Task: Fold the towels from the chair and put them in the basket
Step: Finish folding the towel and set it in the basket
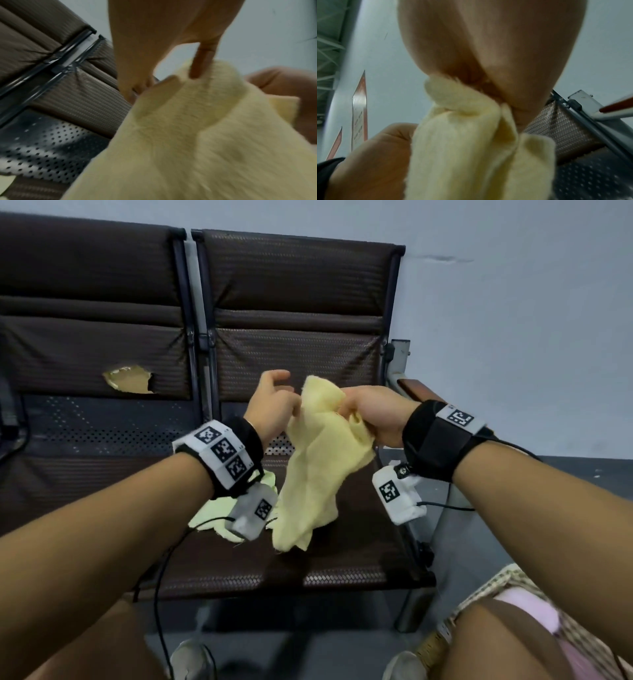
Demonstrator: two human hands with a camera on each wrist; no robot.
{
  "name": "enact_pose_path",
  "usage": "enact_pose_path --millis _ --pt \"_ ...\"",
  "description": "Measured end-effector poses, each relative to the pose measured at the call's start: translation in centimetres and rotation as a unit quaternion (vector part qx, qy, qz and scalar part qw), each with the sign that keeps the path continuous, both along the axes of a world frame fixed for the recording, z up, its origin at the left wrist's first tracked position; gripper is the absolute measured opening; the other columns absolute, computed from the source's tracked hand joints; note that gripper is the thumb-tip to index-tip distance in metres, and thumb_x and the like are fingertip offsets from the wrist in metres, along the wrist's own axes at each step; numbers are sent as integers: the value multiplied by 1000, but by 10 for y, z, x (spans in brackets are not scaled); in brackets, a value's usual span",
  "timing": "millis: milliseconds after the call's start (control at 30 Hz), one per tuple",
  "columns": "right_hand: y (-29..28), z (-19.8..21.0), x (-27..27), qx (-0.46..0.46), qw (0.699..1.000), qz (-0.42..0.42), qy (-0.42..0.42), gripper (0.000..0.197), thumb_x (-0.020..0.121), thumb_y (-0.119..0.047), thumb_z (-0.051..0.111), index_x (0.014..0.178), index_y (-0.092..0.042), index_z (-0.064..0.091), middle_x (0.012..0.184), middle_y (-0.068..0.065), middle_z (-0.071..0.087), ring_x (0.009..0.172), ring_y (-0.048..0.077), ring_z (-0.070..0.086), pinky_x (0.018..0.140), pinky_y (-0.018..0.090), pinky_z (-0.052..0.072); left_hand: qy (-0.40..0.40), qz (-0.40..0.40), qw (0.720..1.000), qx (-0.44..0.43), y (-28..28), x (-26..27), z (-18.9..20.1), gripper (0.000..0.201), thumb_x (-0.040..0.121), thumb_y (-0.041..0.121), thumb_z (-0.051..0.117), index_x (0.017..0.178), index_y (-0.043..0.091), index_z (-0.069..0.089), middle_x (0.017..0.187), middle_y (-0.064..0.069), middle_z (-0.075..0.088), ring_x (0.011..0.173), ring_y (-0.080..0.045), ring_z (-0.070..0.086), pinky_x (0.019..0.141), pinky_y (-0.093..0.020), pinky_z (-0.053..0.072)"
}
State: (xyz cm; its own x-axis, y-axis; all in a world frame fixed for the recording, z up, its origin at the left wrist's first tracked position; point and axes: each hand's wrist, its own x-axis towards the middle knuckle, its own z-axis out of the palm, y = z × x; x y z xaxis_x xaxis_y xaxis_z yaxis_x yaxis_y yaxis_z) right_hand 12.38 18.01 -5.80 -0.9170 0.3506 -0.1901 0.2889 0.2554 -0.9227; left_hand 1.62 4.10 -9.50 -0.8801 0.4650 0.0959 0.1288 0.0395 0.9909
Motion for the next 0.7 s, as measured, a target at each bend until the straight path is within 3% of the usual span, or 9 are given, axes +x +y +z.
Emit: enact_pose_path --millis 67,133,167,233,300,367,500,567,700 --pt "2 2 -1 -1 1000 25 9 46 83 6 43 126 9 58 101 15 57 91 26 54 81 39 45 -72 -123 989 -33 -2 -8 1 64 78 -2 50 142 5 45 130 -17 59 107 -34 59 86 -39 49" --pt "9 4 -4 1 1000 24 16 42 86 -2 48 125 4 61 104 15 63 92 28 61 83 39 51 -120 -233 963 -54 -6 -11 4 53 79 6 56 131 -1 57 126 -23 63 107 -37 62 92 -42 49" --pt "14 5 -5 12 999 33 16 37 90 -9 53 124 0 64 107 14 68 94 29 66 85 39 54 -127 -245 960 -47 -7 -13 5 46 81 9 59 126 0 63 123 -21 66 106 -35 64 90 -40 52" --pt "28 7 -6 114 990 76 -20 29 88 -28 70 113 -13 72 106 7 75 97 26 73 86 39 59 -100 -213 972 -17 -5 -19 4 33 86 7 65 119 6 68 117 -16 71 102 -30 70 81 -36 59" --pt "42 9 -7 286 950 87 -88 25 79 -42 80 94 -23 76 89 -4 77 82 16 74 70 27 58 -52 -167 985 -11 -1 -25 1 30 87 6 70 117 9 68 112 -12 74 100 -28 72 78 -37 60" --pt "52 7 -12 406 907 55 -100 20 80 -46 77 80 -26 74 73 -10 70 67 7 65 53 17 45 -5 -121 992 -34 4 -30 -2 31 86 7 73 116 6 67 110 -13 73 98 -30 71 80 -40 59" --pt "65 -2 -24 377 923 -62 46 25 88 -31 68 64 -27 62 62 -6 57 60 11 54 52 24 39 74 -10 996 -43 17 -40 1 18 81 11 77 94 6 65 92 -12 67 83 -23 63 71 -39 53" --pt "66 -4 -27 346 927 -95 108 18 88 -24 66 70 -24 61 67 -7 58 65 10 54 56 25 42 102 8 994 -33 20 -44 5 15 81 9 74 79 12 59 80 -7 61 77 -19 57 66 -36 49" --pt "67 -19 -26 307 939 -75 135 16 88 -16 64 79 -20 51 70 -5 51 63 10 47 55 26 37 107 -12 994 -32 15 -46 -9 19 80 6 74 73 11 57 74 -3 58 72 -13 54 63 -29 47"
